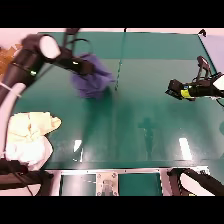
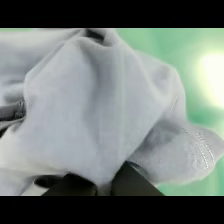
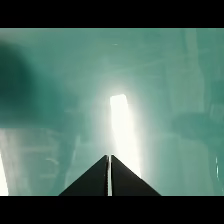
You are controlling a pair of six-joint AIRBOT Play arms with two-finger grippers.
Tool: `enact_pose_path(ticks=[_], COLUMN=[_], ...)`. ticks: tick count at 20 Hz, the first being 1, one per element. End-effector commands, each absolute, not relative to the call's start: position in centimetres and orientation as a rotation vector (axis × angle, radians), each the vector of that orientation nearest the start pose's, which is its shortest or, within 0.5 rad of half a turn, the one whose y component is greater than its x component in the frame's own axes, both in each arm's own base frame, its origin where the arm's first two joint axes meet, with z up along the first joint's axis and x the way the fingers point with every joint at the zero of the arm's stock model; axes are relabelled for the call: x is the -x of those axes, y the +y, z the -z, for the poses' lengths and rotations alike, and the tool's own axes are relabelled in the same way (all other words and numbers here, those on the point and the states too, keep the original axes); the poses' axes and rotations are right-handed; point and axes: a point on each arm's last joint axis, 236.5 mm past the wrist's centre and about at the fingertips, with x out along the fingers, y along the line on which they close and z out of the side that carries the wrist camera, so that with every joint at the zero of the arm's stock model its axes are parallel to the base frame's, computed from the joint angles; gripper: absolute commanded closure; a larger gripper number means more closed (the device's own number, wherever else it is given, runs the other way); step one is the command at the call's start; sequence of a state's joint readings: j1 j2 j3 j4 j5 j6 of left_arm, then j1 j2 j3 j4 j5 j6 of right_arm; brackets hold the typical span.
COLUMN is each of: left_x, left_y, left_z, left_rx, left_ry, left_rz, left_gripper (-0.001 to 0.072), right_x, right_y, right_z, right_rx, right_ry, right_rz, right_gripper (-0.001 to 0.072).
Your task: Fold the shirts.
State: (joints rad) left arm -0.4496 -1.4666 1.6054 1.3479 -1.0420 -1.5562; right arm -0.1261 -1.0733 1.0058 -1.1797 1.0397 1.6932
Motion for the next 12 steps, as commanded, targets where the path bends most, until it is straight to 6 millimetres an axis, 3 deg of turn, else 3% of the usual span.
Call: enact_pose_path(ticks=[1,2,3,4,6,8,12], left_x=[-39.8,-38.8,-38.0,-37.1,-36.5,-36.9,-37.4], left_y=[-35.8,-37.5,-38.5,-39.2,-38.1,-34.9,-27.1], left_z=[-10.3,-8.6,-7.1,-6.1,-5.6,-5.8,-3.9], left_rx=[0.018,0.028,0.053,0.096,0.131,0.128,0.158], left_ry=[0.957,1.003,1.057,1.121,1.200,1.273,1.458], left_rz=[0.724,0.753,0.772,0.794,0.794,0.763,0.637], left_gripper=[0.0619,0.0211,0.0000,-0.0003,-0.0003,-0.0004,-0.0004], right_x=[-36.3,-36.1,-36.1,-36.1,-36.1,-36.1,-36.5], right_y=[1.6,1.6,1.6,1.6,1.6,1.1,-0.7], right_z=[-5.2,-5.2,-5.2,-5.2,-5.2,-5.1,-3.3], right_rx=[-0.551,-0.551,-0.551,-0.551,-0.551,-0.561,-0.622], right_ry=[1.116,1.123,1.123,1.123,1.123,1.124,1.157], right_rz=[0.006,0.006,0.006,0.006,0.006,0.019,0.047], right_gripper=[0.0667,0.0648,0.0580,0.0500,0.0471,0.0339,0.0336])
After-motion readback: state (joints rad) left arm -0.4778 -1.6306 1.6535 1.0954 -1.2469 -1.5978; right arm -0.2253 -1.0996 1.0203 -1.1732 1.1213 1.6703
